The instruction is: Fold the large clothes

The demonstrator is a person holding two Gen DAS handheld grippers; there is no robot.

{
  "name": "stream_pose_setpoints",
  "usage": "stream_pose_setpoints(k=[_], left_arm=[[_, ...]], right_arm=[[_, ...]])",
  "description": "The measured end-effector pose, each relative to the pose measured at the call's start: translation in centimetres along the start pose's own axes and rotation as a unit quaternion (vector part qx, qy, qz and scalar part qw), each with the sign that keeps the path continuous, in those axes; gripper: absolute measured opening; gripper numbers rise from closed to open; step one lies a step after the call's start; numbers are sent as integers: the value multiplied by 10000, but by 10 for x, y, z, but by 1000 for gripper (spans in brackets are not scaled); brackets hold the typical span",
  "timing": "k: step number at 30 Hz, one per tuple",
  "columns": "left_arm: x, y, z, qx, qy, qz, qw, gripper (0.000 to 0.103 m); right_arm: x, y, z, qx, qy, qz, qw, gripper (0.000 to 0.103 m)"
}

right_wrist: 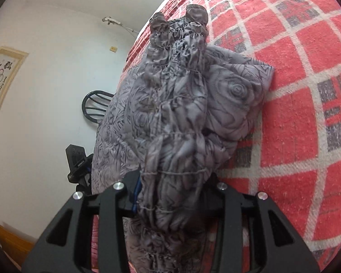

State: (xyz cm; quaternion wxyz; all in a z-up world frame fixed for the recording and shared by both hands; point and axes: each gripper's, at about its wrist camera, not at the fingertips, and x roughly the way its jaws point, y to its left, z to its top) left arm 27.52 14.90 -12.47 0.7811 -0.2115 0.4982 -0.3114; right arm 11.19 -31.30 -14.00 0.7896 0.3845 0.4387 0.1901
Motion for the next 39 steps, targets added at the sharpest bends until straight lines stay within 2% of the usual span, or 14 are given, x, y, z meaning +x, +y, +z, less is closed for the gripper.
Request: stream_pose_setpoints(k=[3,5,7,9,12,14,15,19,23,32,39], left_arm=[[-9,-4,-6,-170,29,1,9999,43],[-17,-7,-6,-251,39,139,9996,45],[-33,-12,-7,-315,-42,343,9989,45],[-51,-18,-10,-298,-190,607,9975,45],[-81,-37,-14,-101,-507,1043,9932,45],[-94,-58,-20,120,-667,1427,9874,45],[-97,-72,-24,278,-732,1601,9840,45],[-87,-109,-37,749,-654,2055,9736,46],[-66,-131,-47,998,-546,2189,9691,47],[-32,-139,-59,1438,-438,2662,9521,47],[-18,-134,-65,1579,-383,2712,9487,47]], right_arm=[[0,2,3,18,44,-73,10000,42],[-3,15,-1,21,35,-255,9997,51],[-17,31,-5,-170,-81,-715,9973,56],[-31,45,-9,-329,-177,-1103,9932,56],[-51,74,-14,-727,-408,-1832,9795,56],[-57,99,-18,-1074,-548,-2275,9663,51],[-58,108,-20,-1216,-589,-2362,9623,50],[-44,139,-30,-1684,-495,-2531,9514,42],[-15,152,-39,-2095,-381,-2969,9309,36],[3,125,-36,-1972,-170,-3175,9274,31],[15,113,-39,-1968,-108,-3202,9266,31]])
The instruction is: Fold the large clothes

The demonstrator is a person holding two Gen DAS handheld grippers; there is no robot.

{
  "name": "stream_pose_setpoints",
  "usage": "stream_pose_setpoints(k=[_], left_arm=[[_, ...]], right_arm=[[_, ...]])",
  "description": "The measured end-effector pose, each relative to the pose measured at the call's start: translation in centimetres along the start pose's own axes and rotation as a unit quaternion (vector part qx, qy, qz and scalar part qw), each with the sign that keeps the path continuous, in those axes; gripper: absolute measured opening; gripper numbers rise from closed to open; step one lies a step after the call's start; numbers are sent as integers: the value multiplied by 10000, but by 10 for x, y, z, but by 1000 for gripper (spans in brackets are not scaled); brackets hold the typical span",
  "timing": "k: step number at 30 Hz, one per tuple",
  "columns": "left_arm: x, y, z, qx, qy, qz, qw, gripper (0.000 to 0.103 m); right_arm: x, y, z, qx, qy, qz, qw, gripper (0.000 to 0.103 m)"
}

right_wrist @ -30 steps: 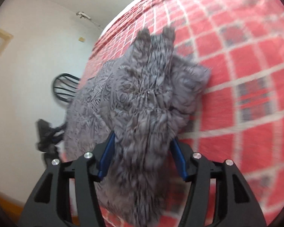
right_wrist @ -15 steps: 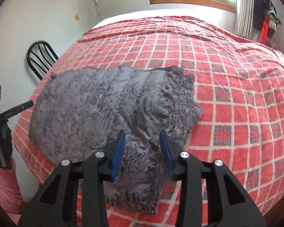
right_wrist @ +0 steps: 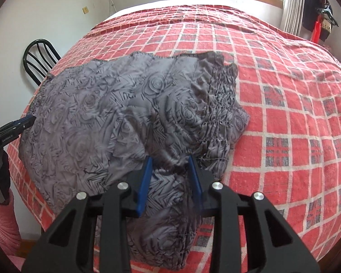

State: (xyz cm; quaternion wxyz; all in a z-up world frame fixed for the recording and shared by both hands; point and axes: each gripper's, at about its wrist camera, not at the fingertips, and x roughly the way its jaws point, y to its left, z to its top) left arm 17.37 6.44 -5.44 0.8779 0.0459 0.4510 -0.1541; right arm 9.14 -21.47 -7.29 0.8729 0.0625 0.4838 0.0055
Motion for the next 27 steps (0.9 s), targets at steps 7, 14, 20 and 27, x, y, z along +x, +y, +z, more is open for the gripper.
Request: stream_pose_setpoints(k=[7,14,20,27], left_arm=[[7,0,-5,61,-7,-56,10000,48],[12,2,-7,99,-16,-82,9999,48],[15,0,-7,145,-32,-60,9999,49],[12,10,-5,-54,77,-213,9997,49]], right_arm=[[13,-6,-4,121,89,191,9997,32],[21,-10,-5,209,114,340,9991,32],[24,-12,-7,227,70,397,9989,32],[21,-11,-4,234,167,338,9990,33]])
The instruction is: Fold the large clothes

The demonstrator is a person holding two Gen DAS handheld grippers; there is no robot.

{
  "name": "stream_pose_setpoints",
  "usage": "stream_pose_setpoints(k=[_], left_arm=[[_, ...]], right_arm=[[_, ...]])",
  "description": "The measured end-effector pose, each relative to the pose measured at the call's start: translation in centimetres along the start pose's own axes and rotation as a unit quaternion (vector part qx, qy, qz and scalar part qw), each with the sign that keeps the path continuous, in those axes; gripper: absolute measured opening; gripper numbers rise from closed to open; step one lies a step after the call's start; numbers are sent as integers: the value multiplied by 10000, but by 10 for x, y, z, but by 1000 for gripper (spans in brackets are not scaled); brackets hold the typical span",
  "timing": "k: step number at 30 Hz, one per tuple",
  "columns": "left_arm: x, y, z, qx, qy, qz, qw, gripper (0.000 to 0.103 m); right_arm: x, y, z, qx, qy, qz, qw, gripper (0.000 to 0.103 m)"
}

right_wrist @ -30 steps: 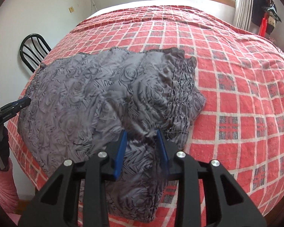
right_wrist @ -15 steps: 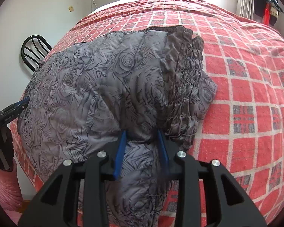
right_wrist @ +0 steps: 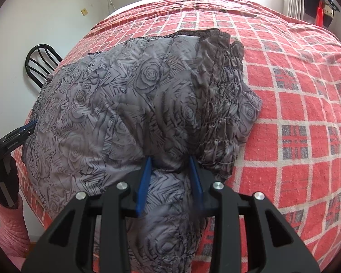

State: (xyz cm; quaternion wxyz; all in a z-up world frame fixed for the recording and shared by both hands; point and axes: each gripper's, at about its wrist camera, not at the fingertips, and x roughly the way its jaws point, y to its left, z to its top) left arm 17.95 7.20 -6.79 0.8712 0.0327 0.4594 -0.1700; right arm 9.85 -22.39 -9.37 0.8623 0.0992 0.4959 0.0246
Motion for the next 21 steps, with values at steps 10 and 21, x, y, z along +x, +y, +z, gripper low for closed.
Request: stream_pose_setpoints(k=[10,21], left_arm=[[-58,47,-41,-1018,-19,-207,9946,63],[-39,94,-116,-3233,267,-1778,9290,65]], right_arm=[[-34,5,2,-13,-33,289,9996,40],[-31,4,8,-184,107,209,9996,40]])
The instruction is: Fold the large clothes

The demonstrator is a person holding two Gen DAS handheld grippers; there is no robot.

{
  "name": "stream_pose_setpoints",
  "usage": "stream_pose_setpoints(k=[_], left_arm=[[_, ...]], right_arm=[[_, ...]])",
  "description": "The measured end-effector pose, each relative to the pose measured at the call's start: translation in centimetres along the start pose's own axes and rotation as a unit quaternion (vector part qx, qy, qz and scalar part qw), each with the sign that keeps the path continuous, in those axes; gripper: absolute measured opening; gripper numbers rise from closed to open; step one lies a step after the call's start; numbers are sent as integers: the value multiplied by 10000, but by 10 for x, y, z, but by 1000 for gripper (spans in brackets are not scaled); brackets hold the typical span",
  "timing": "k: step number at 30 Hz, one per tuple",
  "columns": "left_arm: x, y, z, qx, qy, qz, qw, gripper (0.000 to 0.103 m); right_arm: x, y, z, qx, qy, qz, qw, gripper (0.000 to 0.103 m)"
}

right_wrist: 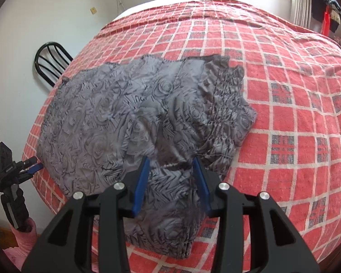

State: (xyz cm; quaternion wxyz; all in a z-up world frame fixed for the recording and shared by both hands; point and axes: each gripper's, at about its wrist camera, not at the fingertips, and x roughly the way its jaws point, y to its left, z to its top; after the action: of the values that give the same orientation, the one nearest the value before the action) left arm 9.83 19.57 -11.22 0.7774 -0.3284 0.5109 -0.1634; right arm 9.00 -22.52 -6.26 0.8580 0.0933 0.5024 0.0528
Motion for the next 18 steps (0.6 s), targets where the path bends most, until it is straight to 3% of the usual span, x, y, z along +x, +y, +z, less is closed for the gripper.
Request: stream_pose_setpoints(k=[3,7,13,14,15,18], left_arm=[[8,15,-2,-549,-177,-520,9970,66],[14,27,5,-948,-517,-907,9900,66],[26,21,14,-952,-806,-894,9882,64],[27,18,15,-946,-851,-868,9881,57],[27,15,16,-921,-881,-823,9884,40],[31,8,20,-776,-916,-957,9881,20]], right_arm=[[8,-1,1,-50,68,-51,10000,40],[14,-4,3,3,114,-5,9999,39],[20,-4,2,55,153,51,9999,39],[21,-5,2,80,170,74,9998,39],[21,-7,3,106,187,97,9997,39],[19,-9,4,142,234,106,9996,39]])
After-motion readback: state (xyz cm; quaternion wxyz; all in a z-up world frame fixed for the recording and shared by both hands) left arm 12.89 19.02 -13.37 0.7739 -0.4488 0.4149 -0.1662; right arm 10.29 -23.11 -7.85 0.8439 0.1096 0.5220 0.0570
